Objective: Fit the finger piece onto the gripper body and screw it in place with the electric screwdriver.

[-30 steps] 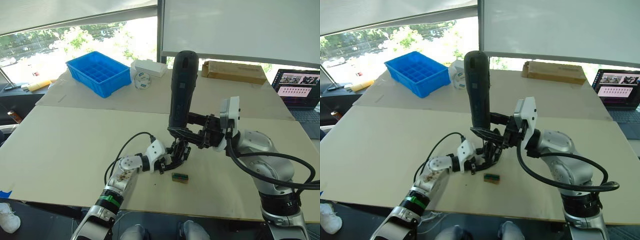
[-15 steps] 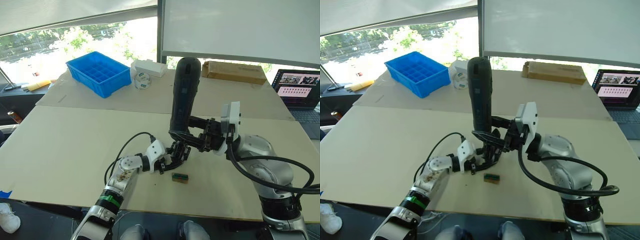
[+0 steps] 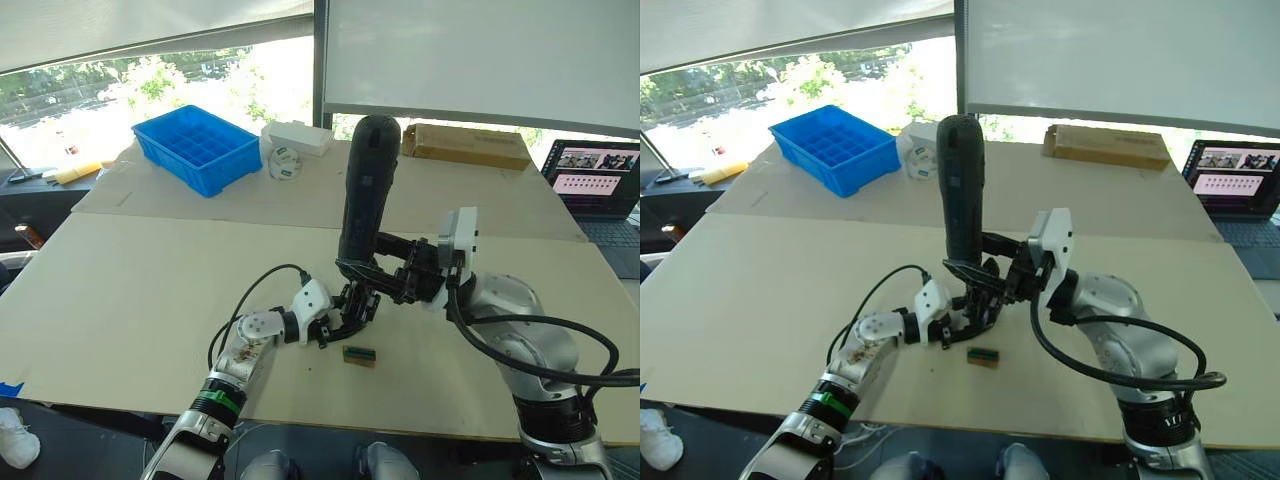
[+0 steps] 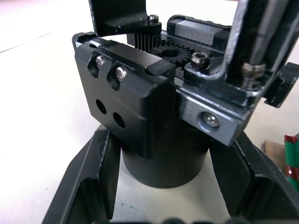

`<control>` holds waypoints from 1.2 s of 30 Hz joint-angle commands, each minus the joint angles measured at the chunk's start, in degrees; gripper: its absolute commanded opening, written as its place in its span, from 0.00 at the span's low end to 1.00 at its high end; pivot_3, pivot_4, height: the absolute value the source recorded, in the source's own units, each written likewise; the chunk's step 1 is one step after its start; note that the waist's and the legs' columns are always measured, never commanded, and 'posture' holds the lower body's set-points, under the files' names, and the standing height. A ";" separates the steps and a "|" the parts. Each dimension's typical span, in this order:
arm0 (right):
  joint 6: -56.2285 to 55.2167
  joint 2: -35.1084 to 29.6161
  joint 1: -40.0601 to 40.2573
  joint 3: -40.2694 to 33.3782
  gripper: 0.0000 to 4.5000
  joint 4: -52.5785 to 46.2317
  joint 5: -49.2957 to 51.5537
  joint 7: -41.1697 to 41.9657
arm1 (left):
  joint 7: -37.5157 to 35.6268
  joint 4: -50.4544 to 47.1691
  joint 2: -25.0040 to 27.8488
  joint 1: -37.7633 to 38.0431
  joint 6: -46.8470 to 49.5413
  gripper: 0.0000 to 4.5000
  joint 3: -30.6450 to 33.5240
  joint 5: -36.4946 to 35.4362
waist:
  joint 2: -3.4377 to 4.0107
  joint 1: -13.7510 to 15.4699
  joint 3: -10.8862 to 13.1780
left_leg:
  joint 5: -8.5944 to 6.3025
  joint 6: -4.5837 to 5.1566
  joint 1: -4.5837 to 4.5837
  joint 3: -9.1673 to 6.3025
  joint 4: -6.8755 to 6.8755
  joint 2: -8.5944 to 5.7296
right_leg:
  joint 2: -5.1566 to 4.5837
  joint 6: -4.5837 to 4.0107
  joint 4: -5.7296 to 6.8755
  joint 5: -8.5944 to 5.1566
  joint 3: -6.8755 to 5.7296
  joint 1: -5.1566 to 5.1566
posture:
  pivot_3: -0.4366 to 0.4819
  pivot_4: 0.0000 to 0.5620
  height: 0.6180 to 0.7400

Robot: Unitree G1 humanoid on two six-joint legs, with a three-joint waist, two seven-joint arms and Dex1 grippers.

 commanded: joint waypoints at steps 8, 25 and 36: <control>-1.80 -0.42 1.97 3.86 0.43 1.27 -3.71 0.89 | -1.09 0.93 0.08 1.76 3.12 0.51 -1.89 0.35 | -0.11 -0.01 -0.31 | 0.00 0.00 0.02 0.00 -0.01 0.00 | 0.00 0.00 0.00 -0.01 0.00 0.01 | 0.48 0.27 1.00; -0.91 -0.09 5.84 4.94 0.43 2.42 -4.27 -1.80 | -1.02 0.59 0.16 1.87 3.20 0.51 -1.94 0.54 | -0.20 -0.01 -0.55 | -0.03 0.03 0.13 -0.04 -0.05 0.01 | -0.16 0.00 -0.03 -0.04 0.02 0.11 | 0.48 0.27 1.00; 0.35 -1.38 4.38 4.65 0.43 3.59 -5.05 -3.26 | -1.13 0.54 0.30 1.89 3.04 0.51 -1.98 0.55 | -0.19 -0.01 -0.56 | -0.04 0.04 0.19 -0.04 -0.09 0.02 | -0.29 -0.01 -0.04 -0.05 0.05 0.13 | 0.48 0.27 1.00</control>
